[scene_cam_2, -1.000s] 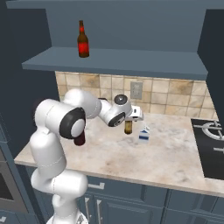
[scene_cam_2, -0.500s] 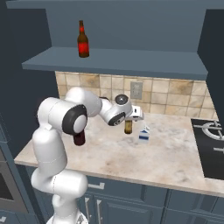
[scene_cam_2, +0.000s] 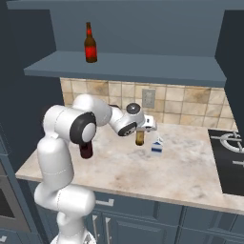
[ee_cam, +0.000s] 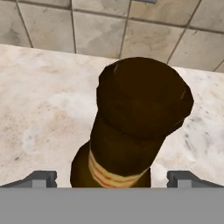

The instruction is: Sort all alcoholic drinks to one cabinet, and non-alcoholic drinks to the other.

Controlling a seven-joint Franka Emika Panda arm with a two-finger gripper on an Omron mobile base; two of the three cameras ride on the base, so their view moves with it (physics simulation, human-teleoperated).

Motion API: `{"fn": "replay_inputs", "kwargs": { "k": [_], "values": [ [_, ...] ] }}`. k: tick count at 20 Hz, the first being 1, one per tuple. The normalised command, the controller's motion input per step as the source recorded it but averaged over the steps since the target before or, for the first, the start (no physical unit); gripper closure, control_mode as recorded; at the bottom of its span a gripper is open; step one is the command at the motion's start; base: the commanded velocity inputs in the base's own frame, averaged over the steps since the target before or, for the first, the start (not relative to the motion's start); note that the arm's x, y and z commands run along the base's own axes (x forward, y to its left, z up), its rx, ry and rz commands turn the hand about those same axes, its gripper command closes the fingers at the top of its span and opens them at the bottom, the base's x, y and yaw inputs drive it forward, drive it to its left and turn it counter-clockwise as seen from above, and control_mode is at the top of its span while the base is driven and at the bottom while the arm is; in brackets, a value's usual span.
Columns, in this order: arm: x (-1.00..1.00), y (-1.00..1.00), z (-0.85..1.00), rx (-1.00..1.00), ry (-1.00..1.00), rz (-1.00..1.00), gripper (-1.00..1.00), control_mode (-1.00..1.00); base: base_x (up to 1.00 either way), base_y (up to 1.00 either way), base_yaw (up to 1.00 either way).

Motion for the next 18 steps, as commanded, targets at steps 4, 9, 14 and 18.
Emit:
{"fn": "replay_inputs", "kwargs": {
  "k": [4,9,14,18],
  "values": [
    [0.01,0.00,0.00,0.00,0.00,0.00,1.00,-1.00,0.00,0.00,0.00],
    [0.00,0.00,0.05,0.00,0.00,0.00,1.00,-1.00,0.00,0.00,0.00],
    [-0.06,0.00,0.72,0.00,0.00,0.00,1.00,-1.00,0.00,0.00,0.00],
    [-0.57,0.00,1.00,0.00,0.00,0.00,1.00,-1.00,0.00,0.00,0.00]
  ]
}}
